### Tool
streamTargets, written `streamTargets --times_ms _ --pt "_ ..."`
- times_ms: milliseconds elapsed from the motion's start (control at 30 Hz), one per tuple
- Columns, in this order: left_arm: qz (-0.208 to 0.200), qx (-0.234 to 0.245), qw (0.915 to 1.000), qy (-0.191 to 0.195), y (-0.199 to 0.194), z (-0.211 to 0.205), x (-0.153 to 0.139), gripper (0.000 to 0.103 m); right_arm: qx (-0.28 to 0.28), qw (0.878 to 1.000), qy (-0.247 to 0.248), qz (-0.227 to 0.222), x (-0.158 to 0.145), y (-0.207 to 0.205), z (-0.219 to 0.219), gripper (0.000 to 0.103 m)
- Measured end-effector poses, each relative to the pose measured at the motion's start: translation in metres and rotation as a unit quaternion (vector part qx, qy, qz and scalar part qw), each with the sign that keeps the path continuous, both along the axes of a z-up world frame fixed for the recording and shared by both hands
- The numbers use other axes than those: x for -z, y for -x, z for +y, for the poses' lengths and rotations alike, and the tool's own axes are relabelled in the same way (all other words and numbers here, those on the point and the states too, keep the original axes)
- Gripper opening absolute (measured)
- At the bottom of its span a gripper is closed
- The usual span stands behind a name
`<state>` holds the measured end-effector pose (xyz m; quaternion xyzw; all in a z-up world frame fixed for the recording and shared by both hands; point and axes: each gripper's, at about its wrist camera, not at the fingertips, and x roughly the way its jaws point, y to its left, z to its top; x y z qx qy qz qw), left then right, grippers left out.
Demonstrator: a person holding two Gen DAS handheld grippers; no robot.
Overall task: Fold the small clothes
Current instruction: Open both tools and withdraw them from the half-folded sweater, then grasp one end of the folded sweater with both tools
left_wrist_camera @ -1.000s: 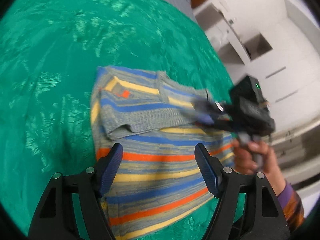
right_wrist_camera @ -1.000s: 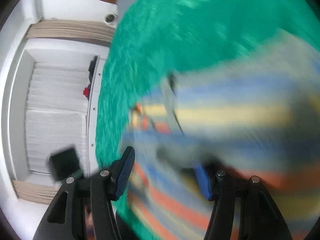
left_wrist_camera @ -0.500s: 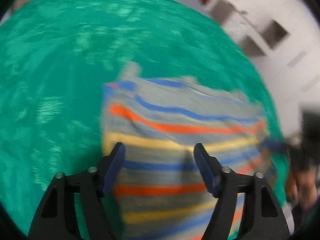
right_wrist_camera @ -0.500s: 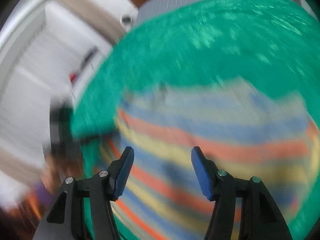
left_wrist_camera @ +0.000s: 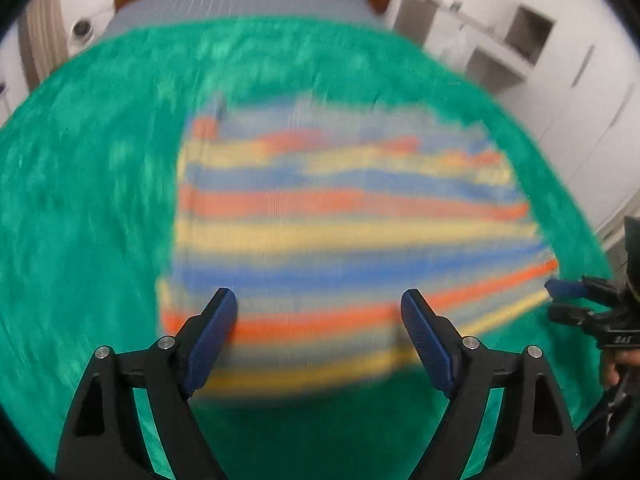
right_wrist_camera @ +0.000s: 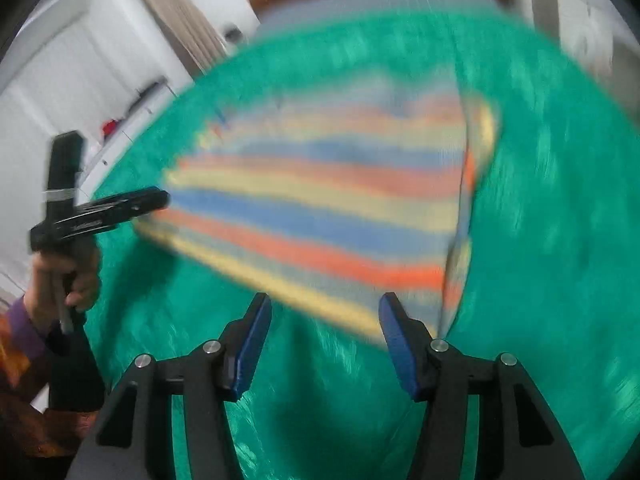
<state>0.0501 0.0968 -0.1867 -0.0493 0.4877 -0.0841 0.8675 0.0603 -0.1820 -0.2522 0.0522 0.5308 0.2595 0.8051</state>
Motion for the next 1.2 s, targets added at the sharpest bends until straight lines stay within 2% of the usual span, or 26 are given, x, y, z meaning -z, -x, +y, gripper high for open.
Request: streamTargets --times_ms 33,100,167,200,267,333,433,567,767,900,933,1000,1100,1200 --pt "0.006 -0.009 0.9999 -0.005 0.01 0.0 0.007 0.081 0.017 1.0 0.018 0.012 0.01 0.007 -0.004 0.051" --pt "-0.026 -0.013 0.9995 -0.012 0.038 -0.005 0.001 0.085 0.032 0.999 0.031 -0.009 0.0 0.022 -0.007 0.05" --pt "-0.052 -0.004 0.9985 -0.019 0.059 -0.014 -0.004 0.092 0.049 0.995 0.078 -0.046 -0.017 0.045 -0.004 0.053" --pt "-0.061 -0.002 0.9977 -0.03 0.064 -0.019 -0.003 0.096 0.057 0.992 0.096 -0.065 -0.024 0.054 -0.002 0.065" --pt "-0.063 0.003 0.9968 -0.048 0.071 -0.031 0.004 0.097 0.076 0.986 0.12 -0.091 -0.033 0.069 0.0 0.08" --pt "-0.049 -0.001 0.997 -0.059 0.071 -0.039 0.016 0.097 0.092 0.981 0.131 -0.106 -0.038 0.078 0.0 0.08" --pt "-0.076 -0.012 0.9939 -0.079 0.078 -0.046 0.028 0.102 0.109 0.976 0.153 -0.106 -0.031 0.07 0.008 0.08" --pt "-0.079 -0.012 0.9947 -0.065 0.078 -0.042 0.032 0.102 0.124 0.973 0.165 -0.106 -0.028 0.074 0.011 0.08" --pt "-0.08 -0.01 0.9943 -0.069 0.077 -0.043 0.034 0.102 0.136 0.966 0.19 -0.115 -0.03 0.082 0.011 0.08" --pt "-0.076 -0.011 0.9942 -0.075 0.077 -0.044 0.033 0.102 0.139 0.964 0.197 -0.113 -0.03 0.083 0.009 0.08" --pt "-0.071 -0.012 0.9937 -0.086 0.078 -0.046 0.029 0.102 0.136 0.965 0.193 -0.114 -0.03 0.082 0.007 0.08" --pt "-0.066 -0.008 0.9926 -0.102 0.081 -0.054 0.018 0.095 0.133 0.968 0.18 -0.117 -0.03 0.08 -0.003 0.08" --pt "-0.101 0.049 0.9899 -0.086 0.089 -0.083 -0.01 0.093 0.139 0.973 0.144 -0.111 -0.028 0.067 -0.036 0.08" --pt "-0.122 0.12 0.9812 -0.089 0.08 -0.132 -0.024 0.092 0.14 0.982 0.081 -0.093 -0.025 0.044 -0.073 0.08"
